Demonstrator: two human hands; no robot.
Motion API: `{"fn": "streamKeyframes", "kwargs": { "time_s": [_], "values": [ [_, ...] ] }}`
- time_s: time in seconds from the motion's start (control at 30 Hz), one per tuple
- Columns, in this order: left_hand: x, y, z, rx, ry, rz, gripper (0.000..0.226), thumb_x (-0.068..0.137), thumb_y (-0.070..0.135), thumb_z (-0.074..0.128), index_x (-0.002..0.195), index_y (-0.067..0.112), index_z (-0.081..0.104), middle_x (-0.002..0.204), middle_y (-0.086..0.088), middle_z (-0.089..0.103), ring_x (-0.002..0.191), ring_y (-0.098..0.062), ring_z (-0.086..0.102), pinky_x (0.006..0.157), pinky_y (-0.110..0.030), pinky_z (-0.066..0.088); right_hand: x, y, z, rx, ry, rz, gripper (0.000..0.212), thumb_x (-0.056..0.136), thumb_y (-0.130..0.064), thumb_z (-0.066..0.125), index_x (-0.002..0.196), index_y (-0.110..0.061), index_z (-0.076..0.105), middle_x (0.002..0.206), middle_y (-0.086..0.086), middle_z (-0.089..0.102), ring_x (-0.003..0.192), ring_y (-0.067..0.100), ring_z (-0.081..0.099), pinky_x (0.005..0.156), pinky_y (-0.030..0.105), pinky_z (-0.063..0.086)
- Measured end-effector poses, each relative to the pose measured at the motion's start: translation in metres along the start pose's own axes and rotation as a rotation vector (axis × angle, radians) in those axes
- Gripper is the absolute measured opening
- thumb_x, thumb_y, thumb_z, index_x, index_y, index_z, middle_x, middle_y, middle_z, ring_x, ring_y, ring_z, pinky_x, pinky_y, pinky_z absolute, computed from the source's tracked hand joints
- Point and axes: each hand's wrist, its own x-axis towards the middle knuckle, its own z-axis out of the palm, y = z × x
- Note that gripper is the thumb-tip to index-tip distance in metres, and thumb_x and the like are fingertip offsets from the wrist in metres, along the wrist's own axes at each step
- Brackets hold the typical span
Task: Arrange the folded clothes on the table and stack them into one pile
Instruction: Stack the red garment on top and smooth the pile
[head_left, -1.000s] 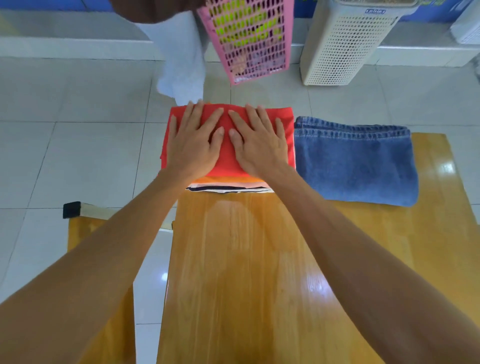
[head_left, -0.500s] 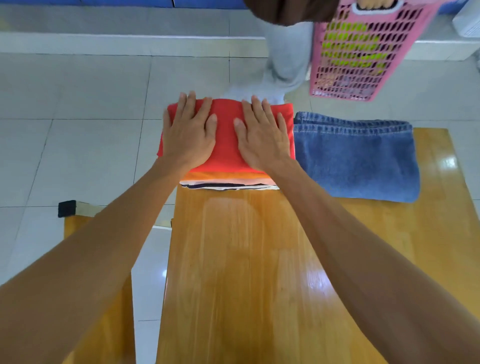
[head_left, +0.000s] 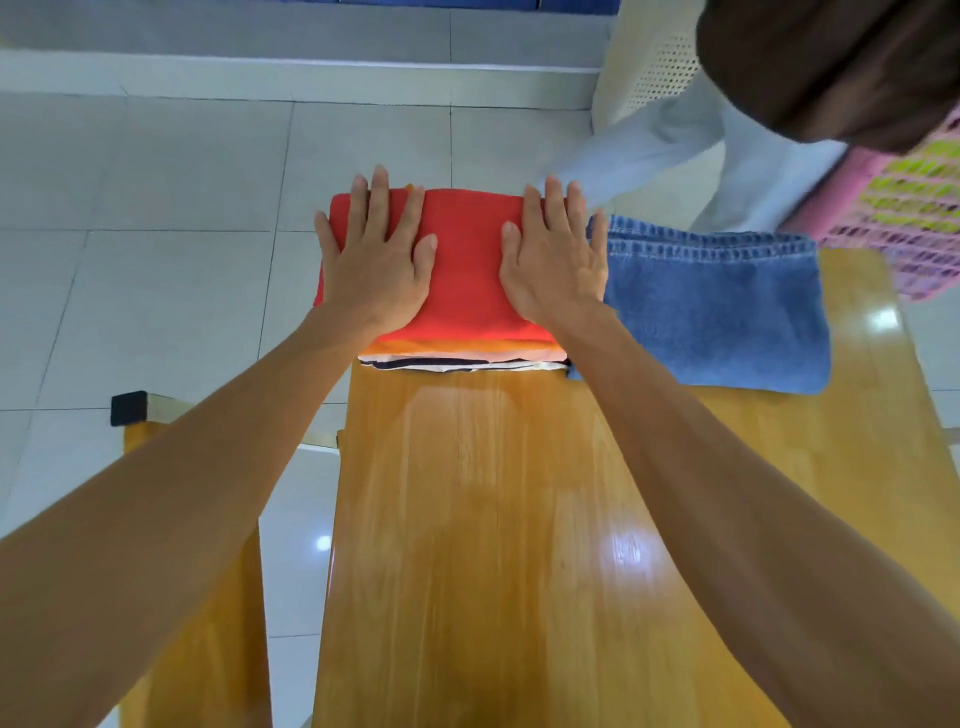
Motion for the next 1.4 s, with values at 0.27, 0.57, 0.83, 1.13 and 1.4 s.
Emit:
{"fn": "streamKeyframes", "kwargs": {
  "time_s": [0.27, 0.57, 0.83, 1.13, 1.4],
  "values": [
    [-0.009, 0.000, 0.007, 0.007, 0.052, -0.006, 0.061, 0.102, 0.051, 0.011, 0.158, 0.029, 0.010, 0.167, -0.004, 0.005, 0.153, -0.028, 0.003, 0.117, -0.064, 0.010, -0.011, -0.003, 0.027, 0.093, 0.049, -0.050, 0.064, 0.103, -0.052, 0.017, 0.160, -0.022, 0.019, 0.166, 0.002, 0.021, 0.154, 0.023, 0.014, 0.125, 0.048, 0.009],
    [-0.007, 0.007, 0.021, 0.095, 0.091, -0.034, 0.061, 0.102, 0.051, 0.011, 0.158, 0.028, 0.011, 0.166, -0.007, 0.009, 0.153, -0.031, 0.008, 0.112, -0.068, 0.016, -0.012, -0.005, 0.032, 0.053, 0.052, -0.001, 0.063, 0.104, -0.052, 0.015, 0.160, -0.024, 0.012, 0.168, 0.001, 0.016, 0.156, 0.023, 0.007, 0.125, 0.050, 0.005],
    [-0.004, 0.004, 0.011, 0.069, -0.006, -0.013, 0.062, 0.102, 0.052, 0.012, 0.158, 0.027, 0.009, 0.166, -0.008, 0.006, 0.153, -0.032, 0.003, 0.114, -0.068, 0.009, -0.007, -0.008, 0.023, 0.079, -0.012, -0.007, 0.062, 0.103, -0.051, 0.020, 0.158, -0.025, 0.021, 0.165, 0.001, 0.024, 0.154, 0.025, 0.012, 0.122, 0.058, 0.007],
    [-0.054, -0.020, -0.022, -0.642, 0.284, -0.733, 0.056, 0.104, 0.048, 0.031, 0.133, 0.006, 0.054, 0.130, -0.016, 0.058, 0.121, -0.032, 0.055, 0.094, -0.043, 0.046, 0.043, -0.043, -0.022, 0.276, 0.000, -0.164, 0.058, 0.100, -0.058, 0.033, 0.140, -0.022, 0.054, 0.141, 0.003, 0.058, 0.134, 0.028, 0.049, 0.111, 0.049, 0.031],
    [-0.061, -0.010, -0.017, -0.546, 0.243, -0.484, 0.047, 0.106, 0.045, 0.030, 0.092, 0.012, 0.061, 0.085, -0.001, 0.061, 0.078, -0.021, 0.058, 0.064, -0.026, 0.039, 0.060, -0.104, 0.012, 0.075, -0.154, -0.369, 0.053, 0.096, -0.066, 0.036, 0.120, -0.025, 0.062, 0.119, 0.003, 0.068, 0.119, 0.031, 0.056, 0.099, 0.049, 0.036]
  ]
}}
